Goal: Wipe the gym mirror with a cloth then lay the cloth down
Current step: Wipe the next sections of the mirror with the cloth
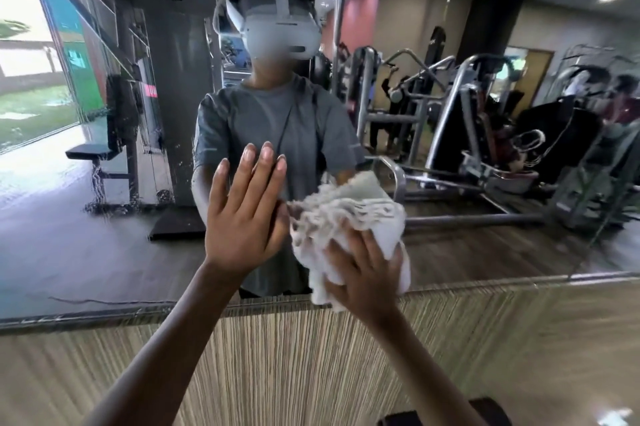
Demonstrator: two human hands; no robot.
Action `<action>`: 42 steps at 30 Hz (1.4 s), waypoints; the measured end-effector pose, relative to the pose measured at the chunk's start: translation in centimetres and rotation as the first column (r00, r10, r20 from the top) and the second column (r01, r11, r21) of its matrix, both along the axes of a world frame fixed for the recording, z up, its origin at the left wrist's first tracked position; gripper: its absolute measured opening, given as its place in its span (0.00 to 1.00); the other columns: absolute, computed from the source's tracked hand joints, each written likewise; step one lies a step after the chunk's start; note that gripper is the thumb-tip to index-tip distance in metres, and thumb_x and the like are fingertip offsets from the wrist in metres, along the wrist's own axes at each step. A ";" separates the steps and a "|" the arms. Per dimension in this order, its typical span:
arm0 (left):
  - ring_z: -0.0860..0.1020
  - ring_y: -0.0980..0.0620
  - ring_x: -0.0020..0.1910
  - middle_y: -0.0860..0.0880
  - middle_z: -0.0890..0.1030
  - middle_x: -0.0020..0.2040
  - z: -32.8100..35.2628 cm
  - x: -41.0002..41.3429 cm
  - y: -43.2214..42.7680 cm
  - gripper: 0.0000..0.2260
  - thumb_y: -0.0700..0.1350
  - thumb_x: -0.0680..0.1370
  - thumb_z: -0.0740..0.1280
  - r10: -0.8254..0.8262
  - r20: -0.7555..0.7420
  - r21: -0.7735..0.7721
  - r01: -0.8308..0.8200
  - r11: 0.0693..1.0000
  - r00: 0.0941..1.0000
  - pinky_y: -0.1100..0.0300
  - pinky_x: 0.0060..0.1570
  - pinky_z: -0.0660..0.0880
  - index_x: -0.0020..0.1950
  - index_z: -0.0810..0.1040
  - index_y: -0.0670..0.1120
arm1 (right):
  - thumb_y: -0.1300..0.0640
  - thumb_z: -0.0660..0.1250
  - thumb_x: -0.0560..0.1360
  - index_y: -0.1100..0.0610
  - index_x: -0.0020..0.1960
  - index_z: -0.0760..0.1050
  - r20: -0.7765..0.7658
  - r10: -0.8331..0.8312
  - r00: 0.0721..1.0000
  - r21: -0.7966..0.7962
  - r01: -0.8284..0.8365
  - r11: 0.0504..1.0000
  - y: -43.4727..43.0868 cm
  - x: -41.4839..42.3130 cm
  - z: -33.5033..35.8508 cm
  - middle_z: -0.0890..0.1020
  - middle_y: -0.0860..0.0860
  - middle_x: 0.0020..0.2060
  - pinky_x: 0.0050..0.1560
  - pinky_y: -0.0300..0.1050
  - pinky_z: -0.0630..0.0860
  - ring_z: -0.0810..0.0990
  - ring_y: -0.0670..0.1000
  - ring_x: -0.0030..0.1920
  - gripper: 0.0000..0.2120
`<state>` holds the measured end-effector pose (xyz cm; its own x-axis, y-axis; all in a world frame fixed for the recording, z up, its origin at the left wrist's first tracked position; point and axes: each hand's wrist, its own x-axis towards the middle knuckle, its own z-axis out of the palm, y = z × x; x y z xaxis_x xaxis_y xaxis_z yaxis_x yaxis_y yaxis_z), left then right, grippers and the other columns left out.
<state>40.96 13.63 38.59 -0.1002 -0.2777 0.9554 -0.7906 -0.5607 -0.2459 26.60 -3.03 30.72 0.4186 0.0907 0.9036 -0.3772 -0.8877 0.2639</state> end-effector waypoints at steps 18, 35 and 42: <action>0.60 0.42 0.79 0.41 0.64 0.78 -3.8 -0.3 0.0 0.29 0.46 0.78 0.63 0.015 -0.063 -0.101 -0.021 0.995 0.998 0.44 0.78 0.55 0.79 0.64 0.43 | 0.39 0.52 0.80 0.50 0.64 0.70 -0.019 0.022 1.000 0.048 -0.021 0.999 -3.3 -2.5 -2.3 0.62 0.55 0.75 0.59 0.70 0.70 0.63 0.58 0.72 0.21; 0.61 0.42 0.79 0.40 0.66 0.76 -4.0 -0.6 -0.4 0.26 0.46 0.79 0.62 0.024 -0.070 -0.119 -0.032 0.992 0.997 0.43 0.77 0.57 0.77 0.67 0.42 | 0.39 0.58 0.76 0.49 0.67 0.69 0.082 -0.050 0.995 0.029 0.048 0.998 -2.9 -1.7 4.5 0.63 0.55 0.75 0.62 0.62 0.62 0.63 0.56 0.72 0.24; 0.68 0.43 0.74 0.42 0.73 0.73 -3.0 -1.2 0.1 0.22 0.46 0.79 0.60 -0.041 -0.120 -0.171 0.021 0.985 0.992 0.44 0.73 0.63 0.73 0.73 0.46 | 0.41 0.60 0.74 0.50 0.76 0.67 0.339 -0.094 0.936 0.245 0.009 0.969 3.4 3.2 18.4 0.65 0.58 0.76 0.66 0.66 0.59 0.61 0.56 0.76 0.32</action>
